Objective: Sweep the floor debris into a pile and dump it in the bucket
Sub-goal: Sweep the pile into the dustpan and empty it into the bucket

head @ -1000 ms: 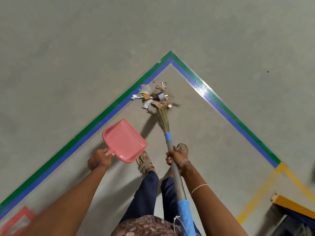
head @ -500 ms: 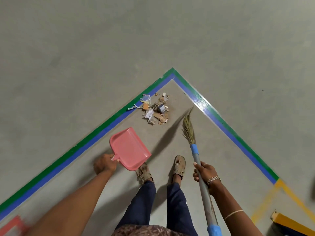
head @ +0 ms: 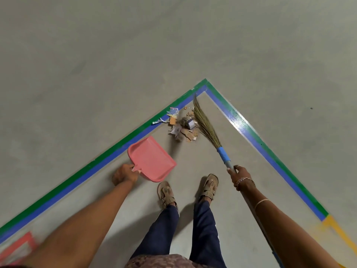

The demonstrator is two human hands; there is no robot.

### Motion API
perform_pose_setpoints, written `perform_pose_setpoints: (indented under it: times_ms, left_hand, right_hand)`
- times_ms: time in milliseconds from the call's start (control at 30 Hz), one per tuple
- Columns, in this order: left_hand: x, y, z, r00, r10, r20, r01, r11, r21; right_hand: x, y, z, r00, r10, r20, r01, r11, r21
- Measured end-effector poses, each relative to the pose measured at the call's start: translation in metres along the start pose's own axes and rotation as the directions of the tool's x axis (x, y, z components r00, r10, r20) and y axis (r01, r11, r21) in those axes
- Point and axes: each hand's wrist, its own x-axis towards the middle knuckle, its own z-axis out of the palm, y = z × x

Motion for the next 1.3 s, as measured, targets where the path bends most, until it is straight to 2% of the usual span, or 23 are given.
perform_pose_setpoints:
  times_ms: [133,267,433,633,733,867,1000,1133,1300]
  left_hand:
    - [0.000,0.014,0.010,0.999,-0.042,-0.001,0.042,0.999,-0.032]
    - [0.000,0.026,0.028,0.997,-0.070,-0.035,0.070,0.997,0.015]
    - [0.030,0.048,0.060,0.993,-0.065,-0.095,0.068,0.997,0.031]
    - [0.110,0.063,0.141,0.995,-0.050,-0.088,0.051,0.999,0.009]
    - [0.167,0.068,0.184,0.991,-0.010,-0.132,0.017,0.999,0.050]
    - [0.235,0.066,0.237,0.982,0.032,-0.186,-0.012,0.994,0.108]
    - [0.279,0.054,0.280,0.984,0.065,-0.165,-0.054,0.996,0.069]
    - [0.313,0.058,0.297,0.977,0.140,-0.161,-0.138,0.990,0.026]
    - [0.338,0.072,0.306,0.973,0.189,-0.135,-0.187,0.982,0.024]
  right_hand:
    - [0.006,-0.006,0.001,0.995,-0.095,-0.025,0.095,0.995,-0.005]
    - [0.024,0.000,0.003,1.000,-0.016,-0.015,0.016,1.000,-0.023]
    - [0.089,0.015,0.005,0.999,0.048,0.016,-0.049,0.997,0.062]
    - [0.205,0.045,0.027,0.988,-0.097,-0.118,0.097,0.995,-0.002]
    - [0.280,0.064,0.048,0.962,-0.214,-0.169,0.210,0.977,-0.039]
    - [0.377,0.081,0.071,0.934,-0.303,-0.191,0.290,0.953,-0.091]
    - [0.450,0.095,0.085,0.928,-0.342,-0.150,0.324,0.937,-0.134]
    - [0.501,0.117,0.101,0.955,-0.281,-0.094,0.271,0.957,-0.105]
    - [0.496,0.135,0.120,0.945,-0.327,-0.010,0.323,0.938,-0.128]
